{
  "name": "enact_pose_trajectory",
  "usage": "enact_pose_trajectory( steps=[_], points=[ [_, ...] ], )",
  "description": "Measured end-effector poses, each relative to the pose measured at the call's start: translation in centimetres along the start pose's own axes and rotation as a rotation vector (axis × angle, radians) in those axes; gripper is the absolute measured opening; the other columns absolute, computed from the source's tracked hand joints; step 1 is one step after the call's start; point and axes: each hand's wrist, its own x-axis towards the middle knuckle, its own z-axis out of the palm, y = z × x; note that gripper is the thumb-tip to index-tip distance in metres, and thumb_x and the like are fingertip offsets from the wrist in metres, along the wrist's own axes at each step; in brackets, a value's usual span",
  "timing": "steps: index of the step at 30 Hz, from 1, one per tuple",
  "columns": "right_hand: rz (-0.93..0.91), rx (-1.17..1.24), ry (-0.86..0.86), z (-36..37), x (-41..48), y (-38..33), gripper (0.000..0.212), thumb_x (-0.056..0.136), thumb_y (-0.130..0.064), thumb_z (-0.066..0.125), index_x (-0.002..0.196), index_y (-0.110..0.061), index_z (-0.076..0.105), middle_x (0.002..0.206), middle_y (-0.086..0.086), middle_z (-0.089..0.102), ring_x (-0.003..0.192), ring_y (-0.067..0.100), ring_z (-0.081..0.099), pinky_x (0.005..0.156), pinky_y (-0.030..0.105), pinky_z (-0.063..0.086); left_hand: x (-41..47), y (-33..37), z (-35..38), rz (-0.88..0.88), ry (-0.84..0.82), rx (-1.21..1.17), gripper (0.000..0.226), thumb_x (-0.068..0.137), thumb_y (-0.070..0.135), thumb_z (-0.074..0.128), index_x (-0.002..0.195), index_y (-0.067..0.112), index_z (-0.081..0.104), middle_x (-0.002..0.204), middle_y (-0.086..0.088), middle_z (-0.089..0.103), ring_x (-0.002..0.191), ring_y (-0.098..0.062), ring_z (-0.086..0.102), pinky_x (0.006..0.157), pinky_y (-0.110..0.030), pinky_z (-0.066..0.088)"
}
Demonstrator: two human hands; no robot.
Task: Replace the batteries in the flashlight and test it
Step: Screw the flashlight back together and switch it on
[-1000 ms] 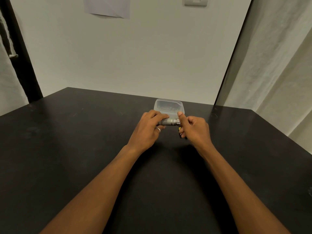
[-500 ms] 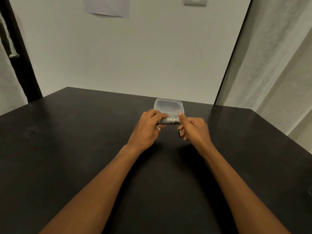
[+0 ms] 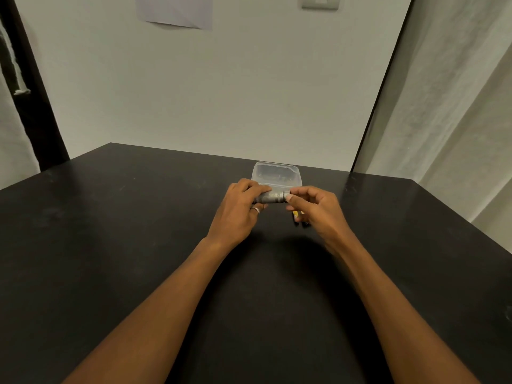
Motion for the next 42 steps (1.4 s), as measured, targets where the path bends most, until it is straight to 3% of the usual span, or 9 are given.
enact_pose_trajectory(
  steps=[9,14,16,19,23,31,34,38,42],
  points=[
    [0.026,-0.209,0.163,0.72,-0.15,0.42,0.053,0.095,-0.062,0.055,0.076,-0.017,0.076,0.064,-0.002,0.074,0.052,0.005,0.068,0.048,0.01,0.046,-0.07,0.22,0.11,0.023,-0.01,-0.002,0.04,0.094,0.009,0.068,0.134,0.015,0.064,0.123,-0.004,0.059,0.112,-0.02,0.05,0.092,-0.029,0.046],
    [-0.014,-0.069,0.089,0.24,0.06,0.34,0.013,0.098,-0.03,0.065,0.103,-0.021,0.073,0.093,0.002,0.077,0.08,0.012,0.074,0.055,0.016,0.049,0.0,0.02,0.2,-0.003,0.006,-0.001,0.039,0.095,0.01,0.069,0.133,0.016,0.064,0.123,-0.004,0.059,0.111,-0.02,0.05,0.09,-0.028,0.045],
    [-0.039,-0.069,0.046,0.24,0.15,0.41,0.014,0.096,-0.019,0.068,0.109,-0.022,0.072,0.094,0.002,0.076,0.083,0.013,0.072,0.058,0.017,0.05,-0.01,-0.02,0.23,-0.006,0.009,-0.001,0.039,0.094,0.01,0.069,0.133,0.016,0.064,0.123,-0.005,0.059,0.111,-0.021,0.05,0.09,-0.028,0.045],
    [-0.035,-0.114,0.058,0.29,0.12,0.42,0.009,0.097,-0.027,0.068,0.098,-0.021,0.074,0.083,-0.001,0.075,0.071,0.005,0.069,0.055,0.014,0.048,0.03,-0.06,0.27,-0.006,0.01,0.002,0.04,0.093,0.009,0.07,0.132,0.016,0.064,0.123,-0.004,0.059,0.11,-0.02,0.05,0.09,-0.026,0.043],
    [-0.014,-0.208,0.121,0.61,-0.04,0.56,0.039,0.099,-0.048,0.059,0.082,-0.017,0.075,0.069,0.002,0.074,0.056,0.002,0.065,0.049,0.012,0.045,0.1,0.0,0.33,-0.005,0.032,-0.025,0.041,0.09,0.009,0.074,0.129,0.016,0.064,0.121,-0.002,0.062,0.109,-0.018,0.052,0.09,-0.027,0.043],
    [-0.071,-0.021,0.017,0.21,0.24,0.43,0.015,0.095,-0.016,0.07,0.109,-0.023,0.071,0.096,0.002,0.074,0.079,0.012,0.068,0.055,0.018,0.051,0.25,-0.22,0.39,-0.039,0.069,-0.058,0.036,0.087,0.011,0.078,0.12,0.019,0.066,0.113,0.003,0.065,0.101,-0.014,0.053,0.085,-0.022,0.041],
    [-0.049,-0.106,0.054,0.28,0.12,0.56,0.008,0.098,-0.029,0.067,0.097,-0.023,0.073,0.085,0.0,0.074,0.071,0.006,0.067,0.054,0.015,0.05,0.23,-0.28,0.4,-0.031,0.065,-0.055,0.036,0.086,0.011,0.079,0.119,0.019,0.067,0.112,0.004,0.066,0.1,-0.014,0.053,0.085,-0.021,0.04],
    [-0.056,-0.328,0.115,0.56,-0.18,0.81,0.041,0.1,-0.054,0.054,0.081,-0.022,0.072,0.069,-0.002,0.073,0.059,0.001,0.066,0.051,0.011,0.047,0.22,-0.38,0.48,-0.016,0.052,-0.044,0.037,0.085,0.011,0.079,0.119,0.019,0.067,0.114,0.004,0.066,0.102,-0.014,0.053,0.085,-0.018,0.039],
    [-0.054,-0.176,0.101,0.47,-0.03,0.59,0.018,0.1,-0.038,0.062,0.104,-0.023,0.071,0.087,-0.003,0.074,0.074,0.007,0.068,0.051,0.014,0.047,0.25,-0.48,0.58,-0.015,0.053,-0.043,0.037,0.085,0.011,0.08,0.12,0.02,0.067,0.114,0.004,0.066,0.102,-0.013,0.053,0.086,-0.019,0.04]
  ],
)
